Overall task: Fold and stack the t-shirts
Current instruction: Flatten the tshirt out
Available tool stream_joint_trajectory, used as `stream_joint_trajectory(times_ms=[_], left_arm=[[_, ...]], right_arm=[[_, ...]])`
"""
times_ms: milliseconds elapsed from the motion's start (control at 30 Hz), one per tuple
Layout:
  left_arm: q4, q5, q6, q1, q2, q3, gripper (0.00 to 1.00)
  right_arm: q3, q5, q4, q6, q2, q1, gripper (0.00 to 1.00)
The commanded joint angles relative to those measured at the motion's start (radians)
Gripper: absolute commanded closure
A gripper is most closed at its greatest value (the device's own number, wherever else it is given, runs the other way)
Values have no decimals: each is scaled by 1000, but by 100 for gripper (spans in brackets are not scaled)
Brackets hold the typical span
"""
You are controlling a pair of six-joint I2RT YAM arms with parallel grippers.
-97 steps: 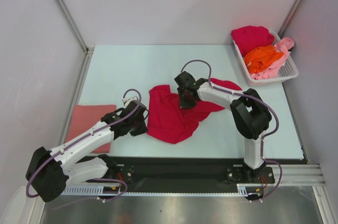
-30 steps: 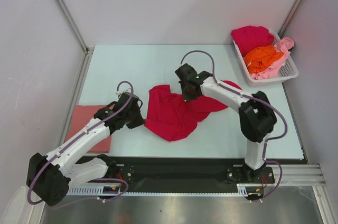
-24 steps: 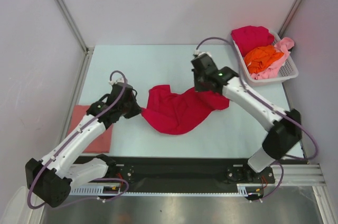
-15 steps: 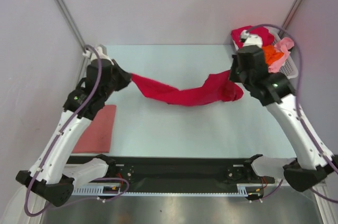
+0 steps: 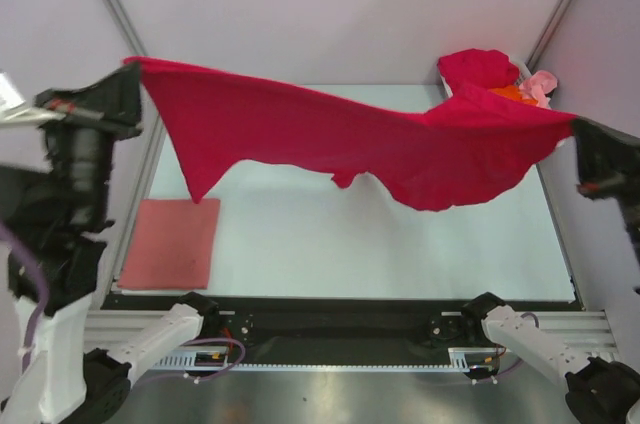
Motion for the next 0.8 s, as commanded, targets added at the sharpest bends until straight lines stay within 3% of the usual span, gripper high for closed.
stream_joint_trajectory(times_ms=[0,200,300,500,600,767], left_arm=[[116,8,82,9,-87,53,100],[102,22,134,9,-104,83,100],[62,-71,168,9,-34,92,99],[103,-98,214,11,161,-47,100],[178,-87,220,11,252,-157,100],[378,-41,250,17,540,-288,99]], right_arm=[[102,-149,41,-27,-9,-13,100],[171,-333,9,73,31,-81,100],[103,-339,-6,99,57,-111,100],[-132,-203,-10,142,73,-111,100],[-235,-113,-8,128,100,-111,100],[-485,15,39,116,192,-151,100]])
